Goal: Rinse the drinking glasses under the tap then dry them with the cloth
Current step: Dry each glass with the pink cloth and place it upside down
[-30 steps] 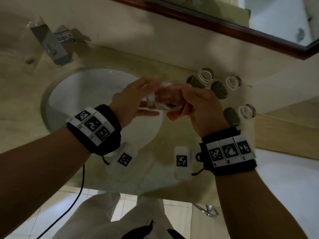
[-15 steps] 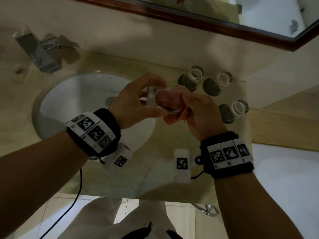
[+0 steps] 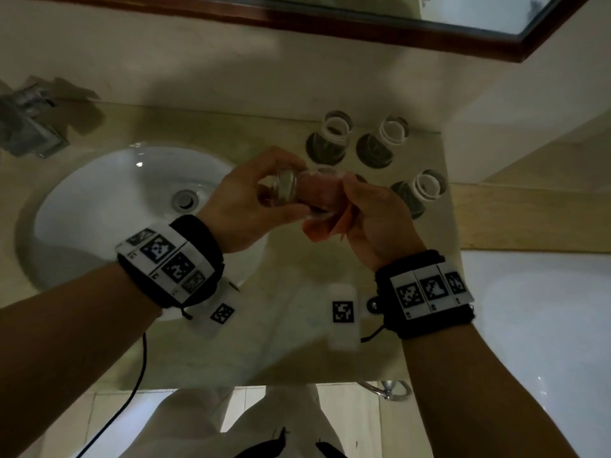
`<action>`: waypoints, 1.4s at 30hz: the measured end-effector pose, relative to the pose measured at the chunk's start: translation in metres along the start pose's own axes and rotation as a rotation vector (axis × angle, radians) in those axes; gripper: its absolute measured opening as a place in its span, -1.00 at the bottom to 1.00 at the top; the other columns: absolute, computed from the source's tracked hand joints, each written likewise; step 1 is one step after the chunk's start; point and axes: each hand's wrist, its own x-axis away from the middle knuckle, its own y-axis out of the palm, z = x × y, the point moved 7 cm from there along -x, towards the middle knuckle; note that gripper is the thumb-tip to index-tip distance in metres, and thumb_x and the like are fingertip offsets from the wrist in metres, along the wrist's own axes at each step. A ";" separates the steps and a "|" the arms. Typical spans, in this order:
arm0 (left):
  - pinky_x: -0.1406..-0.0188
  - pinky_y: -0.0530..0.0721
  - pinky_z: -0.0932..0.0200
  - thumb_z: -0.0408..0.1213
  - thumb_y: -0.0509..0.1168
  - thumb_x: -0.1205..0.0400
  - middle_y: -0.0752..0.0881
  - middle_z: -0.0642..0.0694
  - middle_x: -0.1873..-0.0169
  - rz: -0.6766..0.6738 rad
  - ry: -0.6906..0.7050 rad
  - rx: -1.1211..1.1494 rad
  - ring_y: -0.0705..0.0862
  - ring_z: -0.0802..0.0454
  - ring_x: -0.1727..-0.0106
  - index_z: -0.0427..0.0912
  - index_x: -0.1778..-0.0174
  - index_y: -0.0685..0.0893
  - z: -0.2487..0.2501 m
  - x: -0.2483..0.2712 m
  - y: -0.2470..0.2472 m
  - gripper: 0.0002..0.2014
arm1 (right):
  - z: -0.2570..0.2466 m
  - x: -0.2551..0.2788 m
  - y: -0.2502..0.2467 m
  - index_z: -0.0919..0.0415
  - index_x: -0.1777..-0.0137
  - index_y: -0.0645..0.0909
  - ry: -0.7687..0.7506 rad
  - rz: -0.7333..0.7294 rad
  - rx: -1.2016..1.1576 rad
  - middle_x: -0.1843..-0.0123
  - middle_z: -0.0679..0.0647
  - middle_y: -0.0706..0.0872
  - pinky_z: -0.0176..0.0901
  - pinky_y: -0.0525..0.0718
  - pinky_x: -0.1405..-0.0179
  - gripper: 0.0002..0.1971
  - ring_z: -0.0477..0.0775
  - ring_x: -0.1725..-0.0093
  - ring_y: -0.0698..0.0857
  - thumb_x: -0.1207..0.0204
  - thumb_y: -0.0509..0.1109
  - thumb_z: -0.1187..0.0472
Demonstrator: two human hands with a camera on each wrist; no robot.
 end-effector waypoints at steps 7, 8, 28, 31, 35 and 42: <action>-0.06 0.74 0.17 -0.12 0.64 -0.40 0.71 0.07 -0.12 0.015 0.072 -0.217 0.72 0.10 -0.07 0.19 -0.28 0.64 0.002 -0.030 0.032 -0.46 | 0.026 0.003 -0.069 0.54 -0.48 0.50 0.153 0.190 -0.368 -0.37 0.49 0.65 0.40 0.55 -0.28 -0.41 0.49 -0.21 0.67 -0.80 0.01 0.00; -0.05 0.72 0.20 -0.11 0.64 -0.40 0.70 0.08 -0.14 0.016 0.068 -0.237 0.70 0.13 -0.06 0.21 -0.27 0.64 0.001 -0.036 0.037 -0.47 | 0.032 0.007 -0.082 0.51 -0.49 0.51 0.185 0.261 -0.391 -0.39 0.49 0.65 0.38 0.58 -0.32 -0.42 0.53 -0.31 0.66 -0.80 0.04 -0.01; -0.31 0.60 -0.14 -0.21 0.64 -0.39 0.61 -0.22 -0.32 0.002 -0.049 -0.754 0.62 -0.28 -0.29 0.04 -0.33 0.67 -0.027 -0.135 0.118 -0.42 | 0.038 0.019 -0.171 0.58 -0.16 0.63 0.155 0.178 -0.453 0.06 0.38 0.63 -0.13 0.76 0.27 -0.63 0.22 0.16 0.72 -0.48 0.42 0.27; -0.42 0.56 -0.21 -0.16 0.61 -0.43 0.58 -0.21 -0.39 -0.016 -0.099 -0.820 0.57 -0.30 -0.38 0.12 -0.44 0.61 -0.031 -0.141 0.123 -0.36 | 0.035 0.019 -0.173 0.67 -0.31 0.54 0.152 0.170 -0.470 0.04 0.37 0.65 -0.18 0.74 0.36 -0.49 0.13 0.26 0.76 -0.47 0.40 0.27; -0.43 0.54 -0.23 -0.11 0.58 -0.46 0.55 -0.23 -0.41 -0.061 -0.120 -0.930 0.55 -0.33 -0.41 0.20 -0.56 0.51 -0.029 -0.150 0.134 -0.27 | 0.033 0.016 -0.176 0.60 -0.25 0.61 0.163 0.182 -0.434 0.05 0.33 0.74 -0.17 0.75 0.32 -0.53 0.11 0.22 0.79 -0.45 0.43 0.23; -0.44 0.50 -0.19 -0.10 0.51 -0.52 0.52 -0.28 -0.48 -0.134 -0.122 -1.098 0.51 -0.33 -0.47 0.23 -0.65 0.36 -0.026 -0.161 0.143 -0.24 | 0.028 0.016 -0.178 0.56 -0.26 0.63 0.156 0.184 -0.377 0.07 0.28 0.78 -0.22 0.71 0.37 -0.51 0.06 0.22 0.80 -0.41 0.46 0.21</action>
